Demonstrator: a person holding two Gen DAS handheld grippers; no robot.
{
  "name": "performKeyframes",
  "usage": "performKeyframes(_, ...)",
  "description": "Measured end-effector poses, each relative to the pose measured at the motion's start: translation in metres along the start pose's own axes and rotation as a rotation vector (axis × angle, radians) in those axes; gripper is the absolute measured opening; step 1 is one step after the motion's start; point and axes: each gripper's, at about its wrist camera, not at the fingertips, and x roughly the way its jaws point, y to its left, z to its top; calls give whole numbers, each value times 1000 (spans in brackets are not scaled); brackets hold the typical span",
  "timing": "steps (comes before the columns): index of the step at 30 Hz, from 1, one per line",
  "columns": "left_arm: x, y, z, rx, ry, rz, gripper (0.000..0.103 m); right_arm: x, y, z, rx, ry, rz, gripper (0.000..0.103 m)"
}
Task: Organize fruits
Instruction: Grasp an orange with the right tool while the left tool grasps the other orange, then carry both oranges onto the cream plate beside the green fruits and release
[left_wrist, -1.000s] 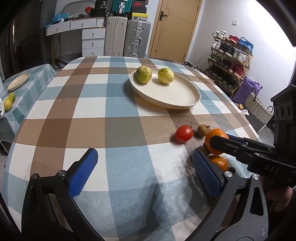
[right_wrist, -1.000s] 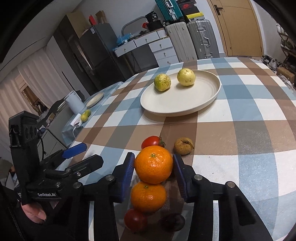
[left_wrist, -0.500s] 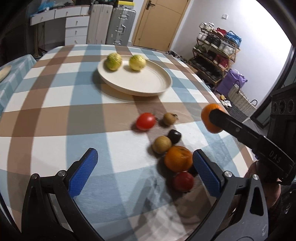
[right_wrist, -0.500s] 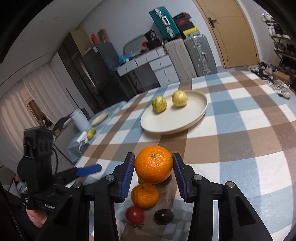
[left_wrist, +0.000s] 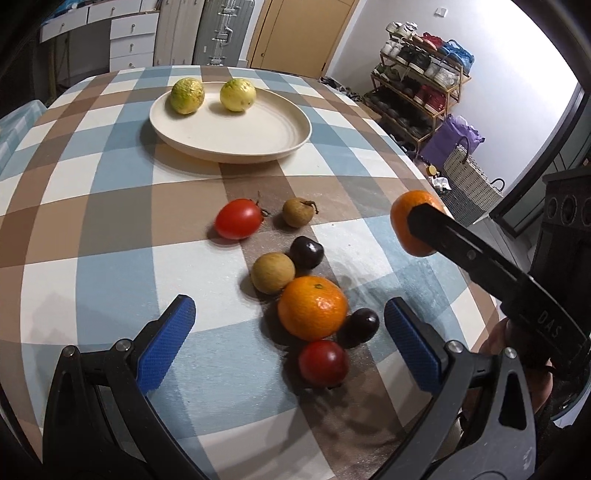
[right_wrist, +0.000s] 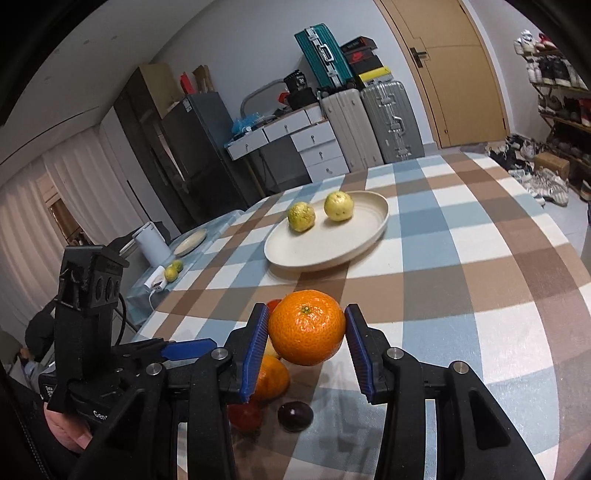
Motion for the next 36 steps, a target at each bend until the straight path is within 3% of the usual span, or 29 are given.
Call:
performKeyframes(3,2,0,2,-22,7,-41,96,-3,-3,-1,6,-8,5,43)
performKeyframes(10,3,-5,2,-13,21,-49,83,-5,-8,-3,20,-9,10,43)
performKeyframes(13,6,-6,2,-14,40,-48,70,-6,-11,-5,26,-10,13,43)
performKeyframes(15,7,-6,1,-10,46,-53,53,-7,-12,-6,30,-11,12,43)
performKeyframes(18,9,-10,1,18,62,-40,38,-7,-14,-6,39,-10,15,43)
performKeyframes(36,3,-4,-3,9,48,-99,36,-9,-10,-6,23,2,1,43)
